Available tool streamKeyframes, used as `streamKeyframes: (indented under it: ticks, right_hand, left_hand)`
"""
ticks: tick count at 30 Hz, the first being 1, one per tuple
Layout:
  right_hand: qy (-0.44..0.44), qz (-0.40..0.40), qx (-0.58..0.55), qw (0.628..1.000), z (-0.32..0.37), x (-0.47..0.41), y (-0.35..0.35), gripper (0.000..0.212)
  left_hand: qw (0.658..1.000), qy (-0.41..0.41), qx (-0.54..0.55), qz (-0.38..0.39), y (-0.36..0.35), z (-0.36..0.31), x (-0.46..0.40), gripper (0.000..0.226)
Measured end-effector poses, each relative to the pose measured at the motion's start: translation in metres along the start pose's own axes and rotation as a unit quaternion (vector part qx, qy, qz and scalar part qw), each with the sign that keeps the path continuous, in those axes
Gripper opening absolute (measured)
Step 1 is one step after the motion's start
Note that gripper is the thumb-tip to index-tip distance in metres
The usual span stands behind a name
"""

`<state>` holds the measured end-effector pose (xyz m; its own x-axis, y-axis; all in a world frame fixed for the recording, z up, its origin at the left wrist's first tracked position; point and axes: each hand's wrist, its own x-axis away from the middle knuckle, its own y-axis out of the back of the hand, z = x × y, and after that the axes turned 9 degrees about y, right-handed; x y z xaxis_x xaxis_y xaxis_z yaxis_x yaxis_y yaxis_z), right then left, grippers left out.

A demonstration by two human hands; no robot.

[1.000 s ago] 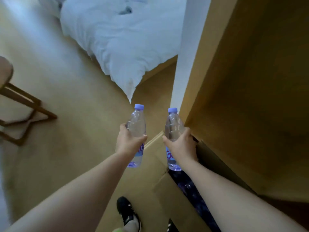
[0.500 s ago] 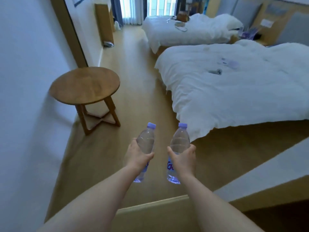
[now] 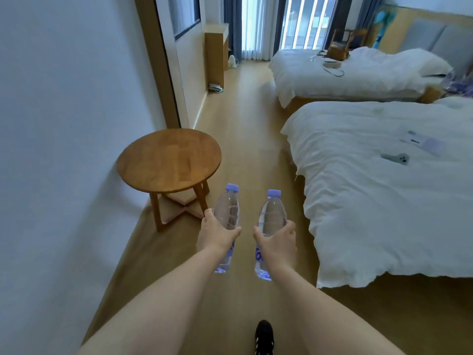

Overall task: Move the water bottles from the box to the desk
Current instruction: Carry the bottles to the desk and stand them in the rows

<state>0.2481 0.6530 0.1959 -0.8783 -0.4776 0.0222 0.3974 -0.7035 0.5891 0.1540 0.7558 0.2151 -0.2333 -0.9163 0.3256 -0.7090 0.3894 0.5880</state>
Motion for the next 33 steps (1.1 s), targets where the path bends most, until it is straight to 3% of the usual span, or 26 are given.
streamKeyframes:
  ticks: [14, 24, 33]
  right_hand:
    - [0.047, 0.07, 0.014, 0.996, 0.061, -0.254, -0.028, 0.083]
    - [0.05, 0.086, 0.023, 0.995, 0.113, -0.434, -0.11, 0.081]
    - [0.063, 0.081, 0.047, 0.994, 0.186, -0.602, -0.165, 0.078]
  left_hand:
    - [0.997, 0.053, 0.016, -0.059, -0.058, -0.156, -0.178, 0.075]
    - [0.993, 0.083, 0.079, -0.034, -0.082, -0.216, -0.374, 0.081]
    - [0.997, 0.055, 0.05, -0.005, -0.092, -0.322, -0.548, 0.085]
